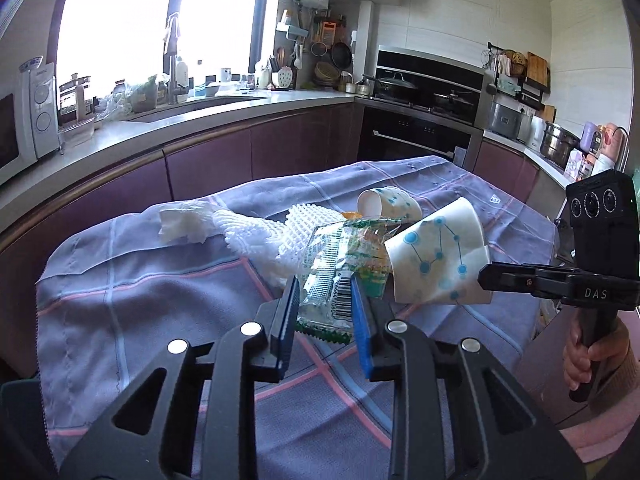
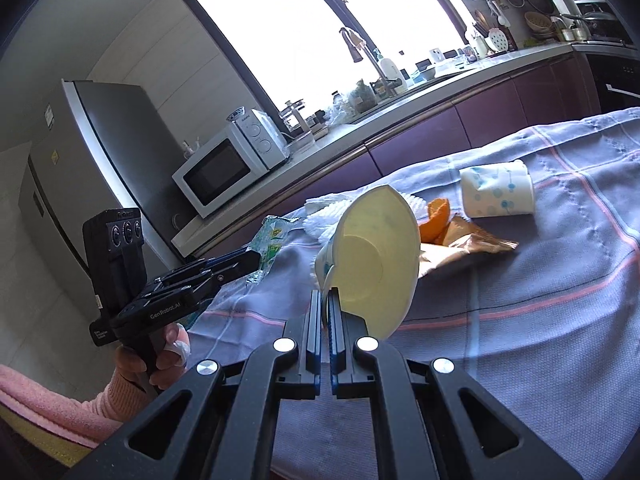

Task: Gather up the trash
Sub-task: 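Grasp the white paper cup rim with the right gripper while the left grasps the plastic bag, then carry the cup and bag to the teal bin and release both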

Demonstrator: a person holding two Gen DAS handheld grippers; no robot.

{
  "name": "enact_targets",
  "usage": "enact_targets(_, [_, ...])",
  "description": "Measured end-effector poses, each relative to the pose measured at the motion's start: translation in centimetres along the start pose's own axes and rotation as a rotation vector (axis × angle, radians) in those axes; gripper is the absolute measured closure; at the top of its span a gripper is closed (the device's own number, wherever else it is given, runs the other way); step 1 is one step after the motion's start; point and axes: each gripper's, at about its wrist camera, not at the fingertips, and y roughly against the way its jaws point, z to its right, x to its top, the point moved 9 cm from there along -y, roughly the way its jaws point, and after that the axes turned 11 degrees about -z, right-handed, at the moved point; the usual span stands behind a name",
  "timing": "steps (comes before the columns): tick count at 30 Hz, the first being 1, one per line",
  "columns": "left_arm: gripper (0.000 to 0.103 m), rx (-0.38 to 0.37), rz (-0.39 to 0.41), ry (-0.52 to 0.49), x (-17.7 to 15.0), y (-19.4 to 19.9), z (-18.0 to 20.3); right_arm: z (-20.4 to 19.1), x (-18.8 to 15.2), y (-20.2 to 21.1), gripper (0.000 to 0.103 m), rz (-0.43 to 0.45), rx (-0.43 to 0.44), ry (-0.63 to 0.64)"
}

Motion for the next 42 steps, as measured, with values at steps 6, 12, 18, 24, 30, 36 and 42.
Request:
enact_targets(6, [0.077,0.043,0.016,0.075,-3.0,4.1,-3.7,-4.2,0.1,-3.4,0.101,-0.064,0.090,0.064])
enact_targets(12, [0.077,0.124,0.051,0.153,-5.9,8.9,-7.6,-9.5,0.4,-7.6,0.101,-0.140,0.180,0.154])
enact_targets(18, [0.077,0.243,0.081,0.256,-9.2,13.6,-12.9,-15.2,1.0,-11.8,0.101,-0.222,0.259,0.257])
enact_targets(24, [0.077,0.375,0.096,0.390,-12.8,17.8,-19.7,-20.6,0.9,-15.9,0.101,-0.298,0.330,0.361])
enact_targets(30, [0.077,0.486,0.077,0.496,-16.8,20.5,-25.6,-24.8,0.3,-20.2,0.101,-0.379,0.377,0.424])
enact_targets(36, [0.077,0.528,0.053,0.573,-19.4,20.6,-30.1,-27.1,-0.7,-24.2,0.100,-0.450,0.368,0.458])
enact_targets(42, [0.076,0.550,0.012,0.624,-21.3,19.6,-33.1,-28.8,-1.3,-27.9,0.101,-0.498,0.357,0.480])
